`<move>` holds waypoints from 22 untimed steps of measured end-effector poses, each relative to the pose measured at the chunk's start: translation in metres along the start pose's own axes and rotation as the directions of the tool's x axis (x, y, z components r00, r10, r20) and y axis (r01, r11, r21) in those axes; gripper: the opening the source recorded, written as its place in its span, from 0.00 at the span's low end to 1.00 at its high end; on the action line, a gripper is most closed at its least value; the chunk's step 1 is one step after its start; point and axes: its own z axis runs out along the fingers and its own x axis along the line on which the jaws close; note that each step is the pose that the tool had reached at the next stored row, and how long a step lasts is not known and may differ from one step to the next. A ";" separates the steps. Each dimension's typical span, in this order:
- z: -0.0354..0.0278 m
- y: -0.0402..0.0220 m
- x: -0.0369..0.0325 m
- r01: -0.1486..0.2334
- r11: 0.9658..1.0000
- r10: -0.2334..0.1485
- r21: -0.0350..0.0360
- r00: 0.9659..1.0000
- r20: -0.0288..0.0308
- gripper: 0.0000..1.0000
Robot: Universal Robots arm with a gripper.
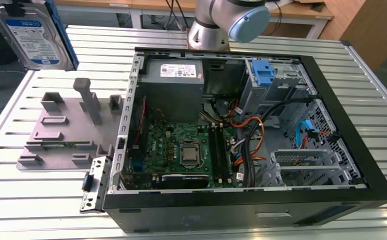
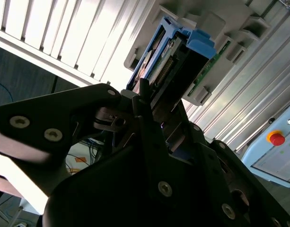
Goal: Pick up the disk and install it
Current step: 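Pick up the disk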
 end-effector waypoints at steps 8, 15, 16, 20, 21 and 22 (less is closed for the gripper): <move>-0.0026 0.0000 -0.0001 0.000 1.000 0.000 0.000 1.000 0.000 0.35; -0.0033 0.0001 -0.0001 0.000 1.000 0.000 0.000 1.000 0.000 0.35; -0.0037 0.0001 -0.0001 0.000 1.000 0.000 0.000 1.000 0.000 0.35; -0.0059 0.0001 -0.0002 0.000 1.000 0.000 0.000 1.000 0.000 0.35; -0.0061 0.0001 -0.0002 0.000 1.000 0.000 0.000 1.000 0.000 0.35; -0.0060 0.0001 -0.0002 0.000 1.000 0.000 0.000 1.000 0.000 0.35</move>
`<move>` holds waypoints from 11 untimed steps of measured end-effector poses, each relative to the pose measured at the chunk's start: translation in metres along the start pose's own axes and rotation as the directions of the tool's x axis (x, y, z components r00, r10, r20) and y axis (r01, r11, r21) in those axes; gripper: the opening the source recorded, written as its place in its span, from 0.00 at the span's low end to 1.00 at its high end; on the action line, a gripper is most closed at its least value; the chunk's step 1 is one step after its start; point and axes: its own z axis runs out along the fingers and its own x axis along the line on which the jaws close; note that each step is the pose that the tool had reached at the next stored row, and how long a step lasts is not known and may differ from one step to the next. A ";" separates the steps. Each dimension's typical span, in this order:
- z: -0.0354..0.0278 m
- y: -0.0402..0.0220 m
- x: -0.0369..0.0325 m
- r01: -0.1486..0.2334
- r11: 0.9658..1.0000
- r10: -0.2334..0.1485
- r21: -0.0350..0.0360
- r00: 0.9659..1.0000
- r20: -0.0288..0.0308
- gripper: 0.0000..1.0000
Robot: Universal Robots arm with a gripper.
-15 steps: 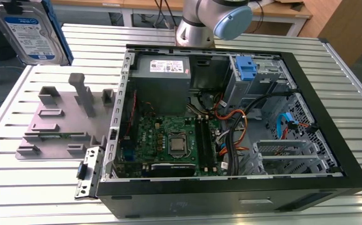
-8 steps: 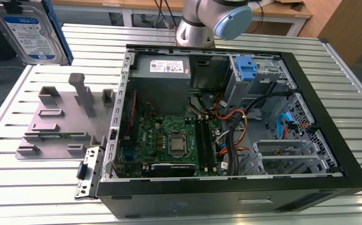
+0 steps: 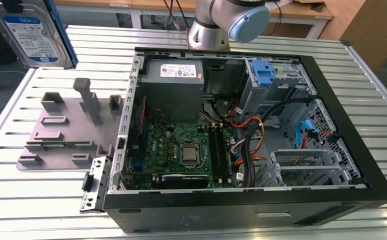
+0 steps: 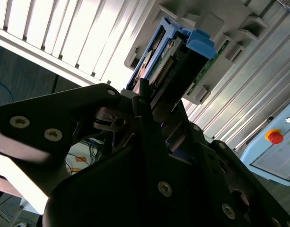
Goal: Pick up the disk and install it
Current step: 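Pick up the disk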
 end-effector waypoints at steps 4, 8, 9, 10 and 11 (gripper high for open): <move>-0.0002 0.0000 0.0000 0.000 1.000 0.000 0.000 1.000 0.000 0.35; -0.0002 0.0000 0.0000 0.000 1.000 0.000 0.000 1.000 0.000 0.35; -0.0002 0.0000 0.0000 0.000 1.000 0.000 0.000 1.000 0.000 0.35; -0.0005 0.0000 0.0000 0.000 1.000 0.000 0.000 1.000 0.000 0.35; -0.0010 0.0000 0.0000 0.000 1.000 0.000 0.000 1.000 0.000 0.35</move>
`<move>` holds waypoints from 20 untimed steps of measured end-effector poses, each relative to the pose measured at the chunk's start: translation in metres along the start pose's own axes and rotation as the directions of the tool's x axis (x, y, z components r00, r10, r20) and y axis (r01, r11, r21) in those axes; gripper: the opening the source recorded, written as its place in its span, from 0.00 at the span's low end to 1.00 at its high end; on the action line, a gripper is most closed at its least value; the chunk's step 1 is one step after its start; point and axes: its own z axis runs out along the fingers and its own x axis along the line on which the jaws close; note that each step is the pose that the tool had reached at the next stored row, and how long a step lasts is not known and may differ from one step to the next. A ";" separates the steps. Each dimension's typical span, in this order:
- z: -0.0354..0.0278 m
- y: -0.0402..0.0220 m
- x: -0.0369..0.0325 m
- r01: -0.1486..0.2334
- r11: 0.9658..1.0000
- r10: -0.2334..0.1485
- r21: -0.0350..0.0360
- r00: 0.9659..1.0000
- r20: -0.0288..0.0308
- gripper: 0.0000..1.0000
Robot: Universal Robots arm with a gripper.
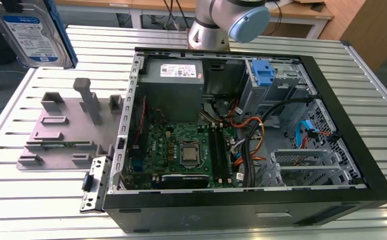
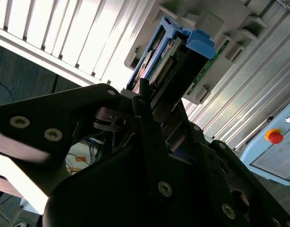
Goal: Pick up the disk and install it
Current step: 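Pick up the disk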
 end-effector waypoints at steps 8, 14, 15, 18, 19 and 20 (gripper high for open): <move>-0.0066 0.0001 -0.0003 0.000 1.000 0.000 0.000 1.000 0.000 0.35; -0.0090 0.0001 -0.0004 0.000 1.000 0.000 0.000 1.000 0.000 0.35; -0.0090 0.0001 -0.0004 0.000 1.000 0.000 0.000 1.000 0.000 0.35; -0.0099 0.0001 -0.0004 0.000 1.000 0.000 0.000 1.000 0.000 0.35; -0.0104 0.0001 -0.0004 0.000 1.000 0.000 0.000 1.000 0.000 0.35; -0.0109 0.0001 -0.0004 0.000 1.000 0.000 0.000 1.000 0.000 0.35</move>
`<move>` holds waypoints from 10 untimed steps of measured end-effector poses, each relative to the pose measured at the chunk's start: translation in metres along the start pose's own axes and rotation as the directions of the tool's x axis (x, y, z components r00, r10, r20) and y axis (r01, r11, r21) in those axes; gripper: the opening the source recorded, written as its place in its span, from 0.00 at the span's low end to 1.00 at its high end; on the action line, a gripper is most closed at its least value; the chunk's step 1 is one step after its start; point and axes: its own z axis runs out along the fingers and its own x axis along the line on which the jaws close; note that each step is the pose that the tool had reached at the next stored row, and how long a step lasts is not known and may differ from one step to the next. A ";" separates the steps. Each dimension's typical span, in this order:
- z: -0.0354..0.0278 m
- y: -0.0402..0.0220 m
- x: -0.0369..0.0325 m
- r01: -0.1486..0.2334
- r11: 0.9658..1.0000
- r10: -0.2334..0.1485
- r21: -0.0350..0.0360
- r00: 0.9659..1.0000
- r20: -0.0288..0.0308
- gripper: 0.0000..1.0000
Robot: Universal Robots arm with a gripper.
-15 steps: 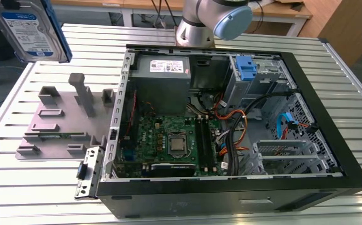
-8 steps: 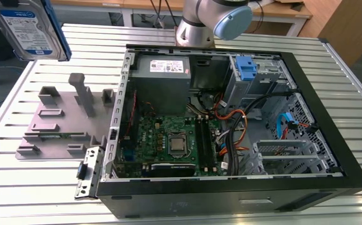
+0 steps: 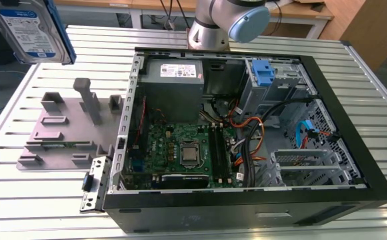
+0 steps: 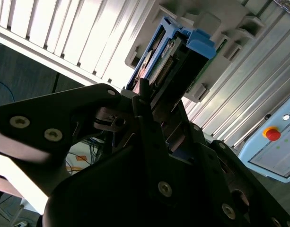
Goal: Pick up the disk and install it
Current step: 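Pick up the disk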
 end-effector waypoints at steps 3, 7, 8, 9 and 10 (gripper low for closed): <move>-0.0007 0.0000 0.0000 0.000 1.000 0.000 0.000 1.000 0.000 0.35; -0.0025 0.0000 -0.0001 0.000 1.000 0.000 0.000 1.000 0.000 0.35; -0.0033 0.0000 -0.0001 0.000 1.000 0.000 0.000 1.000 0.000 0.35; -0.0042 0.0001 -0.0002 0.000 1.000 0.000 0.000 1.000 0.000 0.35; -0.0051 0.0001 -0.0002 0.000 1.000 0.000 0.000 1.000 0.000 0.35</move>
